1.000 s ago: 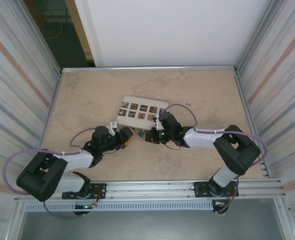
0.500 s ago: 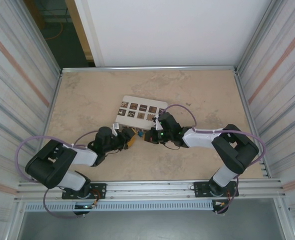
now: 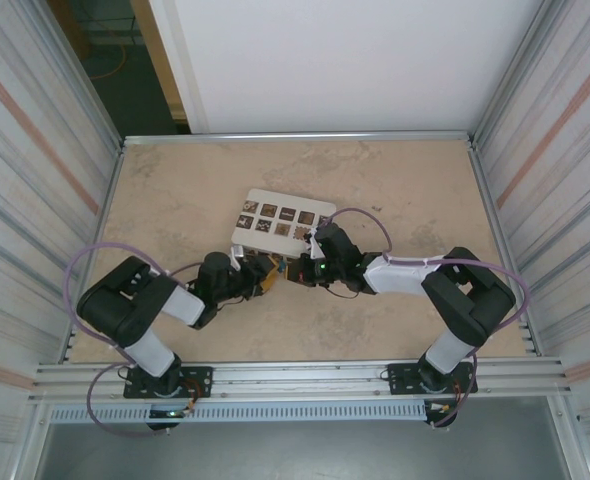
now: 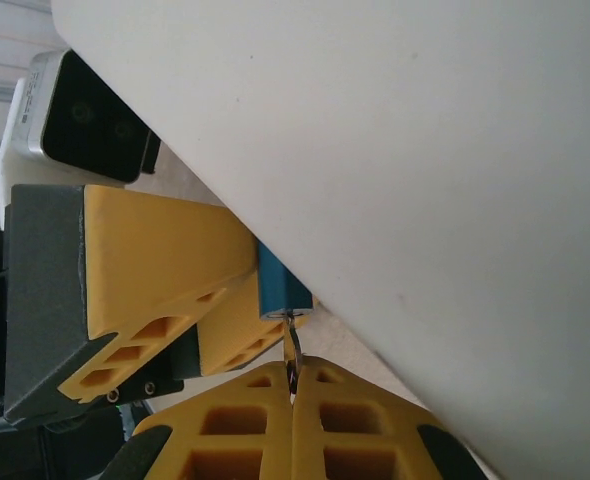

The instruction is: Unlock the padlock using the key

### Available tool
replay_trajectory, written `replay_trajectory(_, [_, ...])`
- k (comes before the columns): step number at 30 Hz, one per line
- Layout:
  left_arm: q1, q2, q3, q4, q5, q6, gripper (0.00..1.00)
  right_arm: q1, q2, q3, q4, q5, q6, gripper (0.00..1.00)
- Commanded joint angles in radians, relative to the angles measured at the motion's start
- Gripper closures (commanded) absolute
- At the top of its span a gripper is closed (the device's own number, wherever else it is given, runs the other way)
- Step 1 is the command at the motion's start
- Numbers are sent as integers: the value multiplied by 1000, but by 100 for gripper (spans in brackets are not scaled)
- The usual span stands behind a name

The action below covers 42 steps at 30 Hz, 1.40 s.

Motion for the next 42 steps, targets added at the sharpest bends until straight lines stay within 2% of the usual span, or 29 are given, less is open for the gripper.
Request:
replay_trajectory(1, [-17,27,33,54,3,-16,59,10,13,32,58,-45,23,100])
replay_trajectory(11, [-31,92,46,133,-21,-42,71,13,32,10,181,-65,132,100])
replay_trajectory(16, [-38,91,48,128,-35,-34,79,15,17,3,167,-44,134,100])
replay_trajectory(22, [-38,62,35,100,-49,-16,88,13,-33,-10,104,-13,102,91])
replay_trajectory(28, [-38,-26,40,-14,-62,19,90,7,-98,-23,11,20,35,76])
replay_trajectory(33, [-38,-123,49,-140,-70,47,89,12,-184,-32,-88,67,-111,66])
replay_trajectory(36, [-37,-176,55,-199,-66,46,89,27,-258,-30,-166,130,-262,62])
replay_trajectory(42, [-38,-299,79,-367,-70,57,87,165,-427,-57,-235,382,-668,52])
